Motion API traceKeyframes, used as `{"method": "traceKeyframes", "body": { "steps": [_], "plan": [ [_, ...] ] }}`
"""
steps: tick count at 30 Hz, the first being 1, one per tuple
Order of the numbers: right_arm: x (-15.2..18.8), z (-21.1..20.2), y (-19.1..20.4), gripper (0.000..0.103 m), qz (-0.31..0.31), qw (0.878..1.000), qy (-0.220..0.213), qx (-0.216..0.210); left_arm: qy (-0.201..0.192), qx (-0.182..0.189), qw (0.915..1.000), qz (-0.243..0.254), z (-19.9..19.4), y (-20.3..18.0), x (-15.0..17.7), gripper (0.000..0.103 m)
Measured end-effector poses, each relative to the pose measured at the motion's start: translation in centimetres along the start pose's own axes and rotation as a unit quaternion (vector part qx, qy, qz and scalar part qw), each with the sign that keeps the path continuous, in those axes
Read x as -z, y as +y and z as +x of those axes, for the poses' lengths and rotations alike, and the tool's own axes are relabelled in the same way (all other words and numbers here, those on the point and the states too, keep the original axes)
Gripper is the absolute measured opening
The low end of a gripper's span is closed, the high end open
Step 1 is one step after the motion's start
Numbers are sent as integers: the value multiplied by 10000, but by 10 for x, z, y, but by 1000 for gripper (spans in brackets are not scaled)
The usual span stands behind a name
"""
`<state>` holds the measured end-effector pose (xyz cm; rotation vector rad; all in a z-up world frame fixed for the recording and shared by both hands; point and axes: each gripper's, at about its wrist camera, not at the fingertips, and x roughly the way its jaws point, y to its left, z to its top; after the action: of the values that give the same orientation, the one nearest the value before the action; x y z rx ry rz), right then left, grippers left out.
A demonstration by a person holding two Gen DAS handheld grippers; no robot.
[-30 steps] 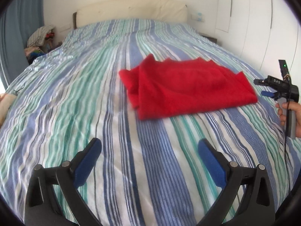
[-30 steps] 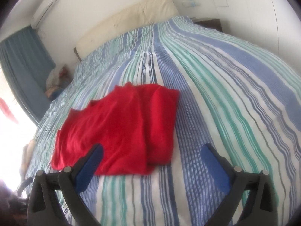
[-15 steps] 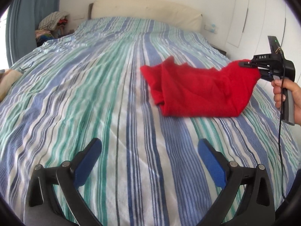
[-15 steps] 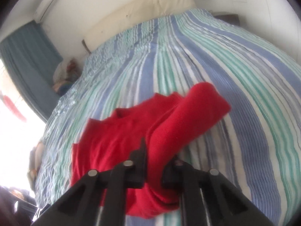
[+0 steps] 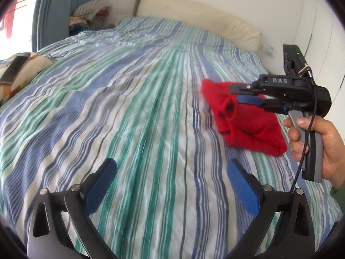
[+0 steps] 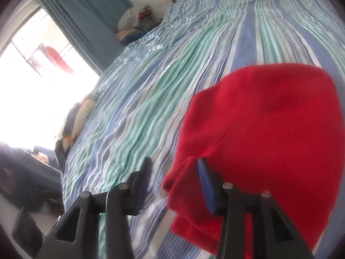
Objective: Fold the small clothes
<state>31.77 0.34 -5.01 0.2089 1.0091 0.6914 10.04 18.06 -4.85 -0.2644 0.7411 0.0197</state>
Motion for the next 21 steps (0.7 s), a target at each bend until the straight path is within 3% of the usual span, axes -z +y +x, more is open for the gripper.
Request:
{"method": "traceKeyframes", "body": {
  "steps": [3,5,7,11,13,15,18,21],
  "plan": [
    [6,-33,1,45,-291,9991,-303,-35,134,156,9997,-125,2,2,-2,102],
    [2,-53,-2,45,-483,9952,-593,617,193,305,9992,-187,3,0,-2,102],
    [-3,-58,-8,45,-630,9889,-621,1196,204,336,9991,-144,4,-4,-2,102],
    [-4,-30,-3,42,-1028,9895,-247,985,116,89,9998,164,3,-13,2,102],
    [12,-9,6,42,-1304,9877,160,853,39,-38,9996,281,0,-14,3,102],
    [35,-2,14,43,-1536,9842,260,842,-18,-65,9995,306,-3,-12,3,102],
    [66,-14,23,45,-2046,9727,123,1089,61,54,9997,232,-2,-11,2,102],
    [78,-24,31,45,-2736,9485,21,1594,240,370,9990,67,4,-12,1,102]
  ]
}}
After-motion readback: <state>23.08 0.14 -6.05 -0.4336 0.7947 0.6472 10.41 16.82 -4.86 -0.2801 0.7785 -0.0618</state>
